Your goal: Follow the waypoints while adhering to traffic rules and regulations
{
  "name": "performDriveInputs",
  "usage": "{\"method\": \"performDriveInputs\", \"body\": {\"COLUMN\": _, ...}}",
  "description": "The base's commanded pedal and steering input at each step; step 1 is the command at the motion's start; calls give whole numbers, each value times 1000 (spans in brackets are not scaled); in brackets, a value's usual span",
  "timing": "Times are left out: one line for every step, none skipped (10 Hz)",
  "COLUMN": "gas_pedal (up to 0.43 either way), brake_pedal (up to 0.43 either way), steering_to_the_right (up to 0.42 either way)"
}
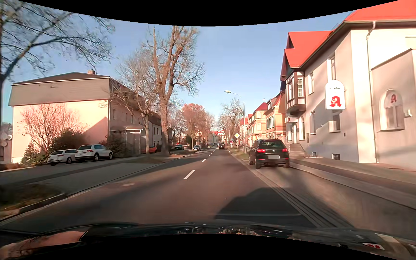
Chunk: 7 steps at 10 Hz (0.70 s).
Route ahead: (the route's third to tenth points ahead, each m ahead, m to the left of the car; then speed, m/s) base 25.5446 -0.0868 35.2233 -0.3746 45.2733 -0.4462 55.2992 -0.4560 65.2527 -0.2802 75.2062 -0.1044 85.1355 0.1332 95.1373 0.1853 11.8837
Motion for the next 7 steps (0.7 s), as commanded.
{"method": "performDriveInputs", "body": {"gas_pedal": 98, "brake_pedal": 0, "steering_to_the_right": -5}}
{"method": "performDriveInputs", "body": {"gas_pedal": 98, "brake_pedal": 0, "steering_to_the_right": -5}}
{"method": "performDriveInputs", "body": {"gas_pedal": 98, "brake_pedal": 0, "steering_to_the_right": -5}}
{"method": "performDriveInputs", "body": {"gas_pedal": 98, "brake_pedal": 0, "steering_to_the_right": -4}}
{"method": "performDriveInputs", "body": {"gas_pedal": 98, "brake_pedal": 0, "steering_to_the_right": -3}}
{"method": "performDriveInputs", "body": {"gas_pedal": 98, "brake_pedal": 0, "steering_to_the_right": -3}}
{"method": "performDriveInputs", "body": {"gas_pedal": 98, "brake_pedal": 0, "steering_to_the_right": -3}}
